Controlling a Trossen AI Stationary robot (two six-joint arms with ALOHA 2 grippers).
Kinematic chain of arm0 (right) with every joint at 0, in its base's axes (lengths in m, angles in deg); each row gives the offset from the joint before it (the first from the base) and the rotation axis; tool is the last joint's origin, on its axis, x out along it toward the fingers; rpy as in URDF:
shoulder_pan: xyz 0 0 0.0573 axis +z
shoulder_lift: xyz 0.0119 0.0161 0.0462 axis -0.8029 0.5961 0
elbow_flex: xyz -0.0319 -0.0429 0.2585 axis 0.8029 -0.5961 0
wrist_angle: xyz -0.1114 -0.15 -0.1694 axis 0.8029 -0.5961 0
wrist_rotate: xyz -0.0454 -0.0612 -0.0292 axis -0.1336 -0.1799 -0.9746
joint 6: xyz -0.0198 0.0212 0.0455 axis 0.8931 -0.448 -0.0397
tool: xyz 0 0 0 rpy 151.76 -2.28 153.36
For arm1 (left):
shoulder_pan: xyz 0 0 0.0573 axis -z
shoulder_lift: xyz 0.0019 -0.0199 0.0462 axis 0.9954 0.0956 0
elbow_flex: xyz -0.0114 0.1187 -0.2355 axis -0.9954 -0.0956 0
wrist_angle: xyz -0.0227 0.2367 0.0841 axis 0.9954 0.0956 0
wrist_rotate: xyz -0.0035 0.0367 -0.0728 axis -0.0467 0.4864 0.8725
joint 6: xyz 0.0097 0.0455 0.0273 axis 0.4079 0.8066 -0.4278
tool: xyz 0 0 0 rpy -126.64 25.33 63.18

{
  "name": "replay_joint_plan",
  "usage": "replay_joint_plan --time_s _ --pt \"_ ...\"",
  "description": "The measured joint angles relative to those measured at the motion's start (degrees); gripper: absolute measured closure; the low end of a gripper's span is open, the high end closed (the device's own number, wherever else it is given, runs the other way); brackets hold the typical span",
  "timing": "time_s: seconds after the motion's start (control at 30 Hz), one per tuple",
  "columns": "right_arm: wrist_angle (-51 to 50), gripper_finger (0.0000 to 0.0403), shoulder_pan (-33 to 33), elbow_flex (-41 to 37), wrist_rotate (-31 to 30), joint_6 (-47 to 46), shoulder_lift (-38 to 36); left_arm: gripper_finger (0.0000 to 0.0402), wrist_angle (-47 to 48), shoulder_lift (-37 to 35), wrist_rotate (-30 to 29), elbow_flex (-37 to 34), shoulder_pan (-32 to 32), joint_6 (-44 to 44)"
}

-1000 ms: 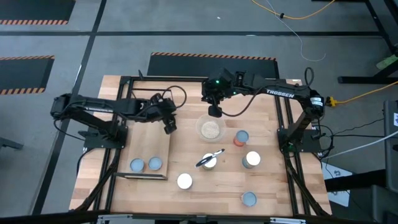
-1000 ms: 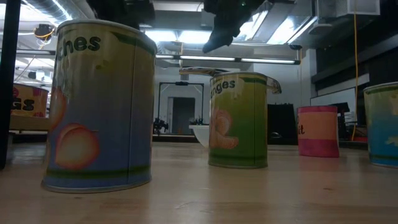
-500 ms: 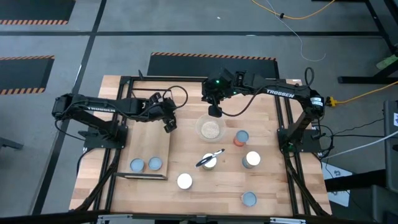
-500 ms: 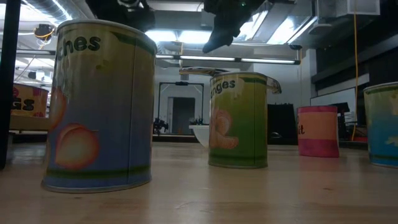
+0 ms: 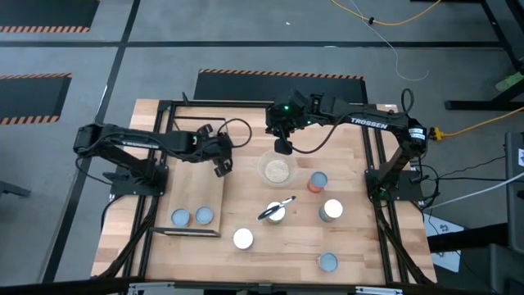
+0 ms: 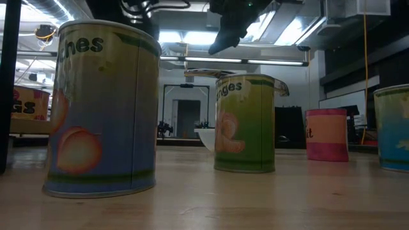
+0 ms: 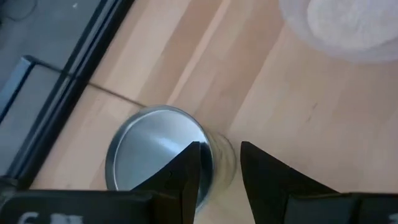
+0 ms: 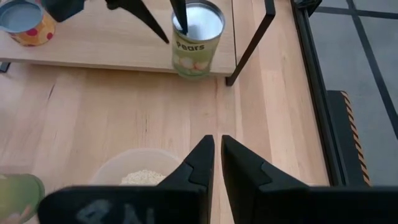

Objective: Pick and place cans onto a shelf
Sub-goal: Put the canned pears on the shelf

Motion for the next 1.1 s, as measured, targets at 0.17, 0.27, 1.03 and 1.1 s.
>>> replay_joint_plan --time_s 0.17,0.27,1.03,1.1 --pt "-0.3 0.0367 0.0 0.0 0.0 0.0 0.0 0.0293 0.9 0.1 -1.2 0.0 0.0 0.0" --pt "-0.3 0.0367 0.0 0.0 0.0 0.0 0.0 0.0298 1.3 0.3 -1.7 0.0 0.0 0.0" --pt "-0.4 0.0367 0.0 0.0 0.0 0.0 0.0 0.0398 6.4 -3.6 0.2 -0.2 0.0 -0.1" --pt "-0.4 0.0367 0.0 0.0 0.0 0.0 0.0 0.0399 8.1 -4.7 0.8 -0.2 0.0 0.0"
